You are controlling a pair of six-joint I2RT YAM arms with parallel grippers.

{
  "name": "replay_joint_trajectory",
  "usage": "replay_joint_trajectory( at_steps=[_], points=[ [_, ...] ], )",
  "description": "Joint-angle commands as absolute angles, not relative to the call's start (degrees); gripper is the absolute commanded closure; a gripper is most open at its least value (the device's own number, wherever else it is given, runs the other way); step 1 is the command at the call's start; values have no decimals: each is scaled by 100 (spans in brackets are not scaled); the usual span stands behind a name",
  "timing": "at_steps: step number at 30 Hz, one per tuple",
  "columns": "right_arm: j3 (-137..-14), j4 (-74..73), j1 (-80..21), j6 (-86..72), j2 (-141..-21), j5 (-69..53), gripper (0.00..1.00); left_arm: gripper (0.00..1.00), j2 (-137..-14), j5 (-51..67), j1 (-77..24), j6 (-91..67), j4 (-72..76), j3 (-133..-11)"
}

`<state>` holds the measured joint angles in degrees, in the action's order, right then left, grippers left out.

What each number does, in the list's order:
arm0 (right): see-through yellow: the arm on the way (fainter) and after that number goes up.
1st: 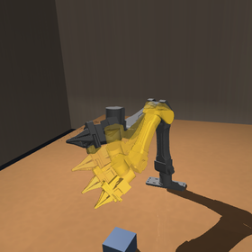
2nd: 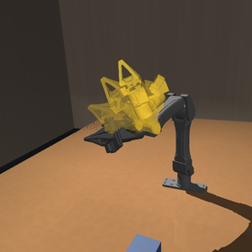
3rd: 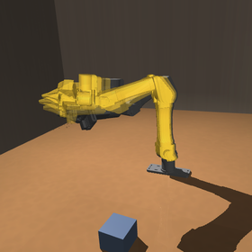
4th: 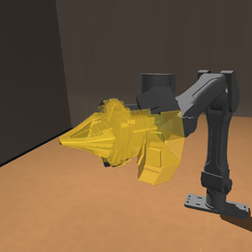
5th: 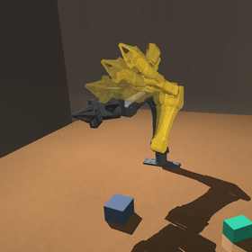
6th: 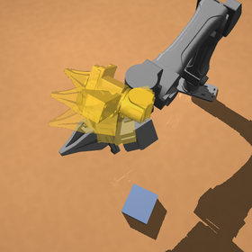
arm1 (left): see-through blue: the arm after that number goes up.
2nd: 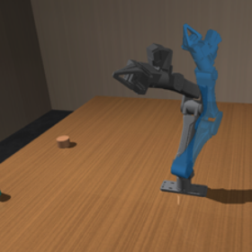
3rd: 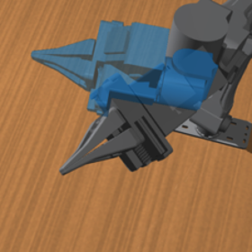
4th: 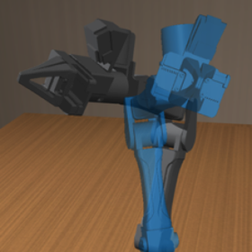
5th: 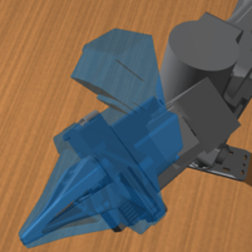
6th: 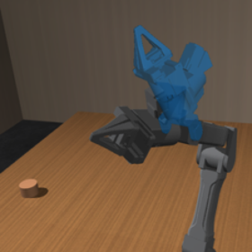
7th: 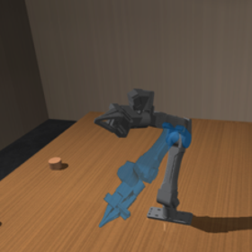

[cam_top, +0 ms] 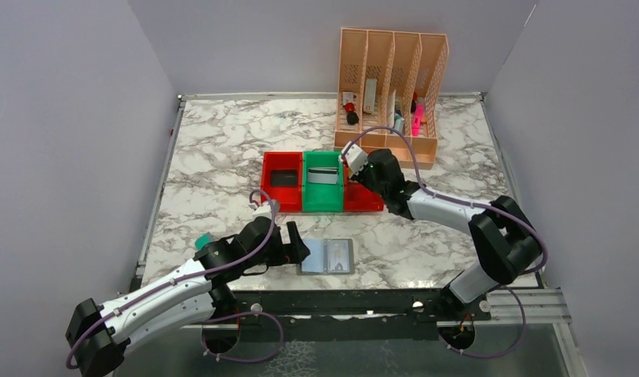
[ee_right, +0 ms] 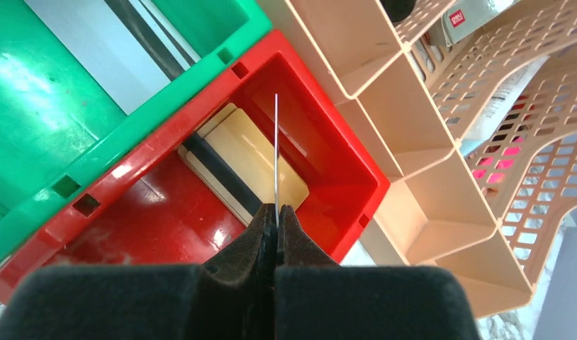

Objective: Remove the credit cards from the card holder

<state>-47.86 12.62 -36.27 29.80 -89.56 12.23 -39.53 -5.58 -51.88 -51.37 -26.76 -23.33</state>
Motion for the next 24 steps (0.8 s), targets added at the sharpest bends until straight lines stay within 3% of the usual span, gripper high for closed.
replay_joint_trajectory(
  at_steps=[1,7,22,24],
  points=[
    [-5106,1571,-3647,3383,-9411,1281,99,1,-3955,-505,-5194,-5055,-2747,-2366],
    [-5450,1889,-3646,3725,-10035,2279,99,1,-3999,-522,-5194,-5039,-2749,-2373],
    [-5546,1449,-3647,4048,-10461,1836,98,1,-4005,-560,-5197,-5123,-2748,-2323],
    [-5545,1308,-3645,4013,-10452,1740,91,1,-4010,-571,-5194,-5124,-2744,-2328]
  ],
)
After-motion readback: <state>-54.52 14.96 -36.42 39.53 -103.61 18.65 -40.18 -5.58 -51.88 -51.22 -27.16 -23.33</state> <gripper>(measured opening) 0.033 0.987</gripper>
